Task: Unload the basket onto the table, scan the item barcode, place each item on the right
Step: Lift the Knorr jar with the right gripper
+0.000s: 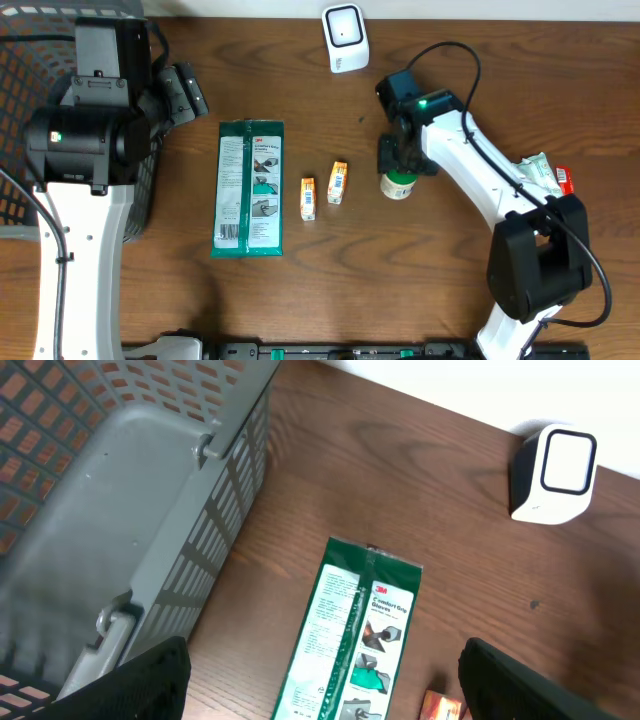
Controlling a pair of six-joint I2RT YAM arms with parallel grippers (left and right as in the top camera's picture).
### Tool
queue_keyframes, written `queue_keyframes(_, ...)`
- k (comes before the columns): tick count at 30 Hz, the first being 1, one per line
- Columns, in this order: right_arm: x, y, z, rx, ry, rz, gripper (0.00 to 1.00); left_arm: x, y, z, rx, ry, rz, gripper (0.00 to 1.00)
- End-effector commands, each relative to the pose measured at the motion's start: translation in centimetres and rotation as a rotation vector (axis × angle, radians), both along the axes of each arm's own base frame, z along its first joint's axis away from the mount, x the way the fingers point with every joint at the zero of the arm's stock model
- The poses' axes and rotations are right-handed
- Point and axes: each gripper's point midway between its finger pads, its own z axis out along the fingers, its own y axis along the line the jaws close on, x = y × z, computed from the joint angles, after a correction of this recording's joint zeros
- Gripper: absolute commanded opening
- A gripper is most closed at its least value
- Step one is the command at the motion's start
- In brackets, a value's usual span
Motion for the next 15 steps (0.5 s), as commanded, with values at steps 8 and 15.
queue_keyframes(8, -0.6, -0.4, 1.0, -0.020, -0.008, 0.017, 0.96, 0.0, 0.2, -0.1, 0.010, 0.006, 0.000, 0.86)
queue_keyframes(15, -0.2, 2.5, 2.9, 0.249, 0.042, 0.071, 0.98, 0.0, 0.2, -0.1, 0.010, 0.006, 0.000, 0.86)
